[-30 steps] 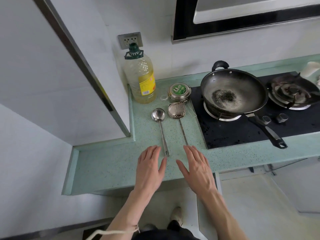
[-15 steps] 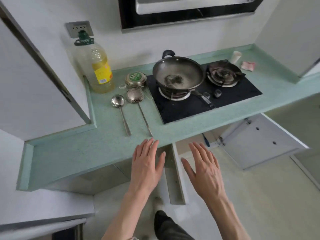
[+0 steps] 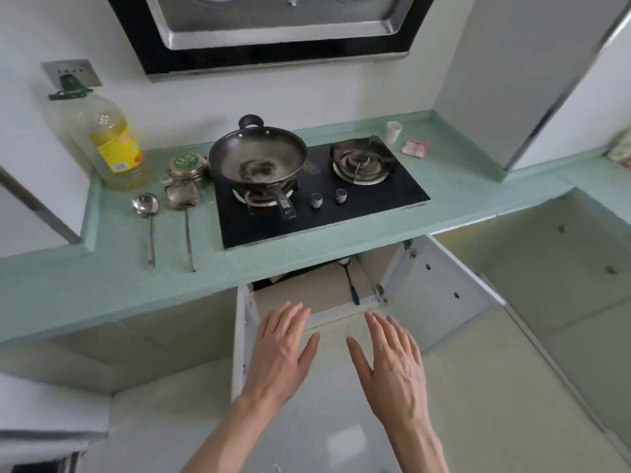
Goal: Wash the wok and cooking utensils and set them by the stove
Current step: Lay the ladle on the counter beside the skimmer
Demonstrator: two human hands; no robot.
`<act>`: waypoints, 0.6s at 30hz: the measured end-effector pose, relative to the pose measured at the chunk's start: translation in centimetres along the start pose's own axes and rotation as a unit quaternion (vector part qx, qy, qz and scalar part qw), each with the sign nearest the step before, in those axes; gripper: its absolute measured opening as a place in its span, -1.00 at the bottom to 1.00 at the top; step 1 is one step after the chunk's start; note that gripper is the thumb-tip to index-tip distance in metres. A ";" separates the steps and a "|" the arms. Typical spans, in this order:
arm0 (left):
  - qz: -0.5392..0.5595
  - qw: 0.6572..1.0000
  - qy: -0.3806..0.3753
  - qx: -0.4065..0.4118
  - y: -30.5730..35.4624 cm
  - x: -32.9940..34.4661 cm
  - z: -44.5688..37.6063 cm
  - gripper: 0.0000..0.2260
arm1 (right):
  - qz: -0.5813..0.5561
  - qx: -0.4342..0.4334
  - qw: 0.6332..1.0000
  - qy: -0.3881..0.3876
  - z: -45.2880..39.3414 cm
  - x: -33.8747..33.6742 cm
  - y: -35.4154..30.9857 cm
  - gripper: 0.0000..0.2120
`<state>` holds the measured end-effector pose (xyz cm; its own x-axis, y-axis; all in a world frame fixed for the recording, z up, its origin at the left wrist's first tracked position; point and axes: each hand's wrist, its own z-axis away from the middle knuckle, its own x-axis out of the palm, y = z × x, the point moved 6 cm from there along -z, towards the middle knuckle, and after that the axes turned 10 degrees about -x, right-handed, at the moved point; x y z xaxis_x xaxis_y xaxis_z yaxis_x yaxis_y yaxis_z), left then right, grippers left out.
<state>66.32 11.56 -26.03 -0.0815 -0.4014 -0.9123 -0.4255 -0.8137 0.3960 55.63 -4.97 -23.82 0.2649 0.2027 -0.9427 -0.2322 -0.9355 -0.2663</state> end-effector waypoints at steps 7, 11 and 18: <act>-0.015 0.999 0.002 -0.037 12.0 4.3 -0.6 -0.56 | -0.015 -0.041 0.999 -0.015 0.7 -3.3 12.7 -0.44; -0.023 0.999 0.002 -0.048 15.0 6.3 -2.9 -0.54 | -0.038 -0.031 0.998 -0.025 -1.4 -2.3 16.8 -0.44; 0.004 0.998 -0.003 -0.069 16.1 11.9 -10.3 -0.60 | -0.064 0.022 0.995 -0.069 -6.3 2.3 22.4 -0.41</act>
<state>67.76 -10.66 -29.42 -0.0899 -0.4066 -0.9092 -0.2973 -0.8603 0.4141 56.99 -27.25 -30.72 0.1650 0.3590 -0.9186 -0.2462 -0.8869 -0.3909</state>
